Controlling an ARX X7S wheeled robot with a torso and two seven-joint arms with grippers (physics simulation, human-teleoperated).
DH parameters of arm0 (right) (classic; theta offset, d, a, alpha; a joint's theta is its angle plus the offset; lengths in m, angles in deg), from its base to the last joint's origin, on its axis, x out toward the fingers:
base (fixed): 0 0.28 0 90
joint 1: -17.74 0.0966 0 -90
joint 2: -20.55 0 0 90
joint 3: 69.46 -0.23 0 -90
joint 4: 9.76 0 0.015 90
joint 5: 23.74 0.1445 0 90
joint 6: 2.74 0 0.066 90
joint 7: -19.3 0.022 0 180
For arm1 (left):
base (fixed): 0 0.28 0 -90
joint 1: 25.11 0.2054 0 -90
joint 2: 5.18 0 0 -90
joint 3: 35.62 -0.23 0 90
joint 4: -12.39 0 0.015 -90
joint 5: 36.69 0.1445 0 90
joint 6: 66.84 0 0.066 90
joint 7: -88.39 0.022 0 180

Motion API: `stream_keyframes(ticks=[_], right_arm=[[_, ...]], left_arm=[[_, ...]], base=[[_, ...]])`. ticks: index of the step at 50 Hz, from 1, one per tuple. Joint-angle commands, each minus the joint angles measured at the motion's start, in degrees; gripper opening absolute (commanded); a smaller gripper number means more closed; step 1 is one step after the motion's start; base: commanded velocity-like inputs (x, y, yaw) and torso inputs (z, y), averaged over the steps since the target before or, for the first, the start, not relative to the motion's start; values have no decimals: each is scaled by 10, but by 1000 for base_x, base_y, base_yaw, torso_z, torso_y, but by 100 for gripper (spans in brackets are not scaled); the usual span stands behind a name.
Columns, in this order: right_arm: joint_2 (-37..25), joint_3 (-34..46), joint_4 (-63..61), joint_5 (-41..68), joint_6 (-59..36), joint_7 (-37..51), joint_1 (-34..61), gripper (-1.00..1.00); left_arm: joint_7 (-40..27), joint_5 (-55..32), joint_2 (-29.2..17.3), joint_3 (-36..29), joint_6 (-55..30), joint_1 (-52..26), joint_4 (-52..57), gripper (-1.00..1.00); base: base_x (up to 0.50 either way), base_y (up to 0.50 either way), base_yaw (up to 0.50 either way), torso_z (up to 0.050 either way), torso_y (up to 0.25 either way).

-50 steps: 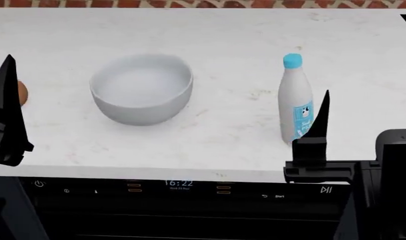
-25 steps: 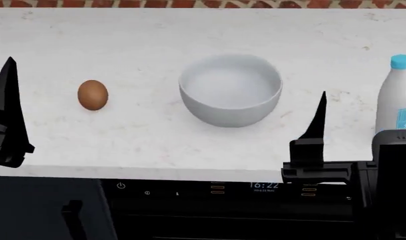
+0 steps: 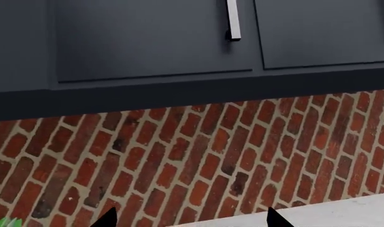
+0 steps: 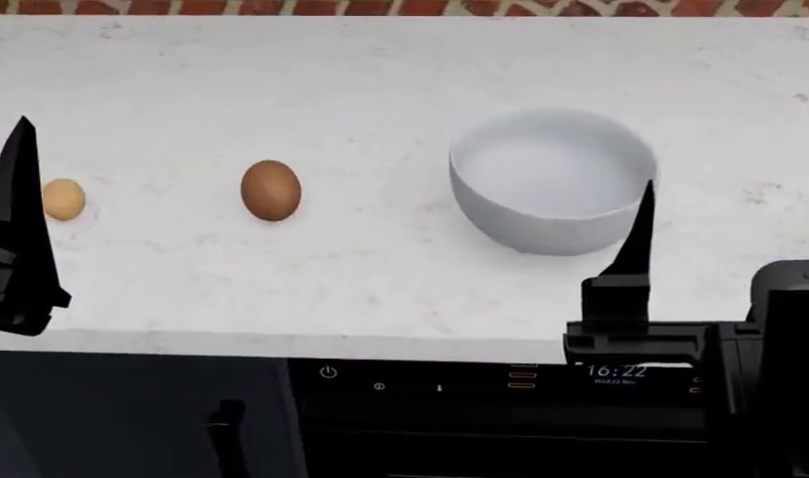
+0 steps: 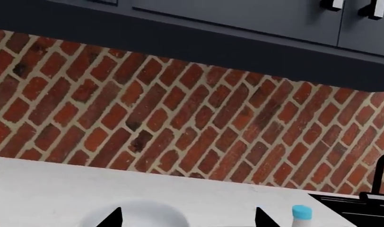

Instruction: Place the eggs and milk next to the bowl.

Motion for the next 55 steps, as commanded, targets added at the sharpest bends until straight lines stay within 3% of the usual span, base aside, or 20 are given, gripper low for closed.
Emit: stream_keyframes(ticks=[1,55], right_arm=[[2,-12,-4,8,0,3,-6,100],[-9,-3,-14,15,-10,12,-6,100]], left_arm=[[-2,-2,1,-6,2,3,-2,100],[-11,-13,-5,-3,17,8,-4,100]], base=[[285,-121,0,0,0],[343,-51,0,0,0]])
